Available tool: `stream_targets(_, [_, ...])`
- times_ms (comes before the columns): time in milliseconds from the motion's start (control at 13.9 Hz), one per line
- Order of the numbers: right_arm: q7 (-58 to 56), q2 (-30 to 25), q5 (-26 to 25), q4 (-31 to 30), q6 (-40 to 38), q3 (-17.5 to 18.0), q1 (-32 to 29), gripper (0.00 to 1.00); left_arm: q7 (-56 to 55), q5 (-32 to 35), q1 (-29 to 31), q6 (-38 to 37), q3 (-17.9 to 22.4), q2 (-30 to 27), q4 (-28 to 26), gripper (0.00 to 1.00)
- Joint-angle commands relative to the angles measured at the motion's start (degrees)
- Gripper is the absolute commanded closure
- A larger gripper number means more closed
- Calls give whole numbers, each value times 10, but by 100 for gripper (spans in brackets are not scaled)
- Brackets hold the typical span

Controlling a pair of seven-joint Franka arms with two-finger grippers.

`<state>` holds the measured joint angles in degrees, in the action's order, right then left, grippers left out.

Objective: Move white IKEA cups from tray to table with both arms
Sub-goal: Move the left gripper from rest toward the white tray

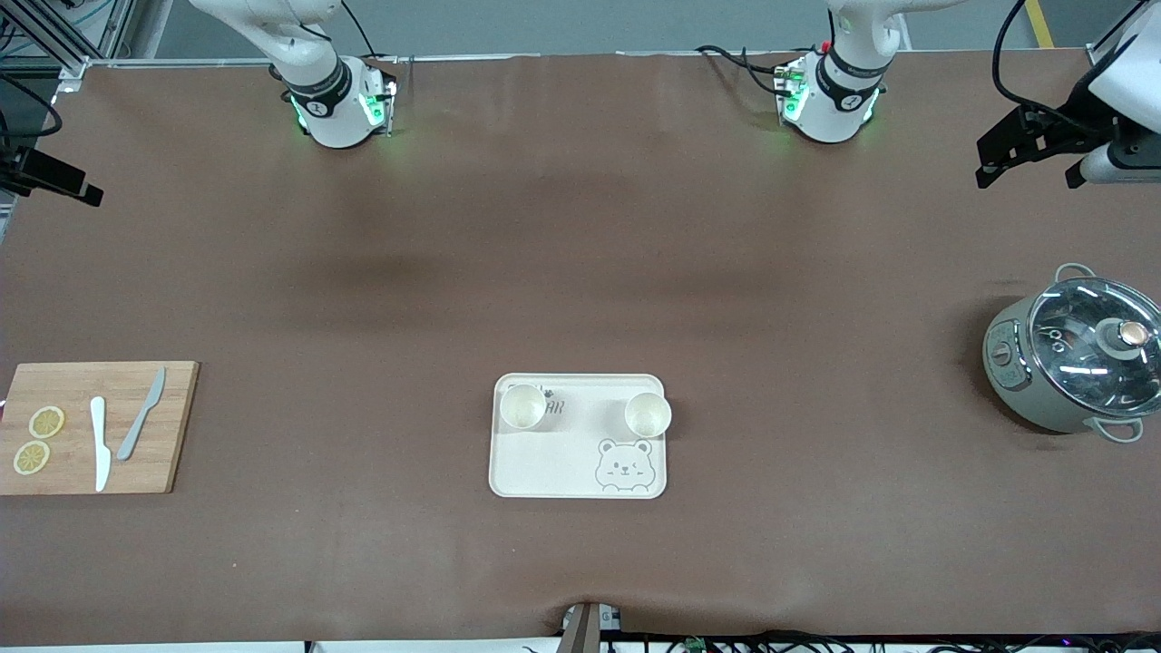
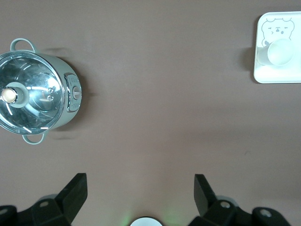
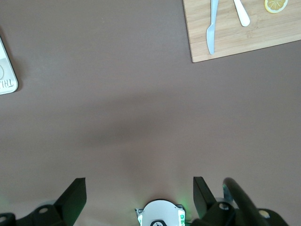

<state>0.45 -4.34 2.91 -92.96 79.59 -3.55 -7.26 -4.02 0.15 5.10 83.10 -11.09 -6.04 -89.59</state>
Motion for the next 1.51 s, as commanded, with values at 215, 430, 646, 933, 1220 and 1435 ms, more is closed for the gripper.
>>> stream_targets(215, [-8, -12, -5, -13, 0, 8, -18, 0, 4, -1, 7, -8, 0, 16, 18, 0])
stream_targets(430, [-7, -11, -5, -12, 0, 8, -18, 0, 4, 53, -2, -7, -3, 39, 41, 0])
stream_targets(646, [-7, -10, -5, -12, 0, 8, -21, 0, 3, 46, -1, -4, -8, 62, 42, 0])
stream_targets(933, [-7, -10, -5, -12, 0, 8, -21, 0, 2, 46, -3, -5, -9, 64, 41, 0])
stream_targets(1220, [-7, -9, -5, -12, 0, 8, -21, 0, 2, 46, -8, 0, -9, 67, 36, 0])
stream_targets(1435, [-7, -9, -5, -12, 0, 8, -21, 0, 2, 44, -9, 5, -11, 73, 31, 0])
